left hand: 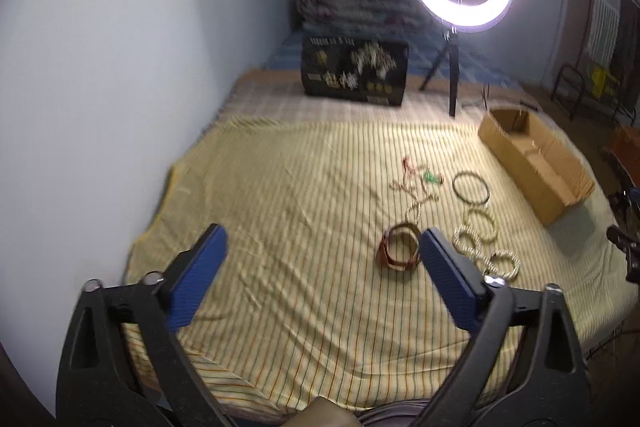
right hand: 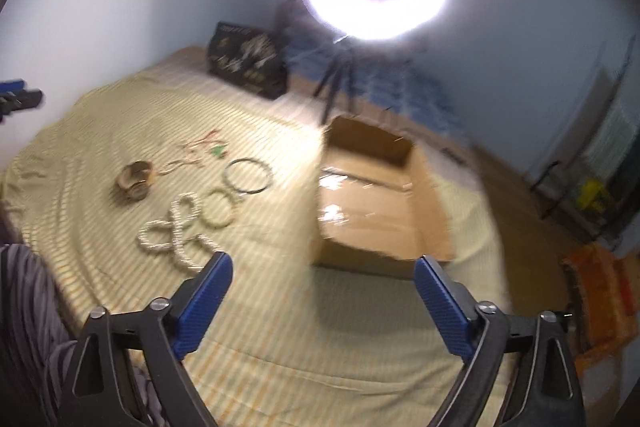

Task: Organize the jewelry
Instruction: 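Move the left tool to the leather watch while the right tool approaches the pearl necklace, then close the left tool on the watch strap while the right tool closes on the pearl necklace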

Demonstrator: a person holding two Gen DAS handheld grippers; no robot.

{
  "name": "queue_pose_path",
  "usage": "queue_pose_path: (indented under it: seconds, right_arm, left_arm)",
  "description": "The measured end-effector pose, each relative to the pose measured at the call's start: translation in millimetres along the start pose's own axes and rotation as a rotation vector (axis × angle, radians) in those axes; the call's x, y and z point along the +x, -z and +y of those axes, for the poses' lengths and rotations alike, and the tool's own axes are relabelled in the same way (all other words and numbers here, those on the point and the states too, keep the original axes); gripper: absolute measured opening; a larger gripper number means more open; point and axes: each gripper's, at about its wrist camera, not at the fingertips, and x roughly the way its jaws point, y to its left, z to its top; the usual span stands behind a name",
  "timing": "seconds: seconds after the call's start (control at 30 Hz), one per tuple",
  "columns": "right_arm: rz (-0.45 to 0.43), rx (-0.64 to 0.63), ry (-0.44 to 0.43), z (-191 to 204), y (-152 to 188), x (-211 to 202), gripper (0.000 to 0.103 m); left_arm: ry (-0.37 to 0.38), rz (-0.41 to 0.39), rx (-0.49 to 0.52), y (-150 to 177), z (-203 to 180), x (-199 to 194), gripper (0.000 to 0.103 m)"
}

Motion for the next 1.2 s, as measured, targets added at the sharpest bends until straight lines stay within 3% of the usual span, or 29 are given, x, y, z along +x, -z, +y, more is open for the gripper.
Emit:
queue_pose_path:
  seconds: [0.17,0.23,0.43,0.53,0.6,0.83,1.2]
  right_arm:
    - [0.099,-0.021,-0.135,8,-5,39,0.075]
    - [0.145,-0.058,-0.192,16,-6,54,0.069]
    - [0.25,-0.127,-0.323,36,-8,95,0.048]
    - [0.296,-0.147,-0.362,46,-8,117,0.044]
    - [0.322,-0.167,-0.373,54,-7,128,0.038]
    - [0.363,-0.202,-0.422,71,-7,150,0.033]
    - [0.374,-0.238,-0.429,82,-11,164,0.029]
  left_arm:
    - [0.048,0.113,-0.003,2,-3,41,0.061]
    - [0.07,0.158,0.003,3,-7,56,0.056]
    - [0.14,0.258,-0.014,5,-13,91,0.055]
    - [0.16,0.306,-0.019,7,-17,110,0.045]
    - [0.181,0.329,-0.034,9,-19,120,0.045]
    - [0.221,0.38,-0.099,13,-19,146,0.04]
    - [0.251,0.438,-0.123,19,-27,175,0.034]
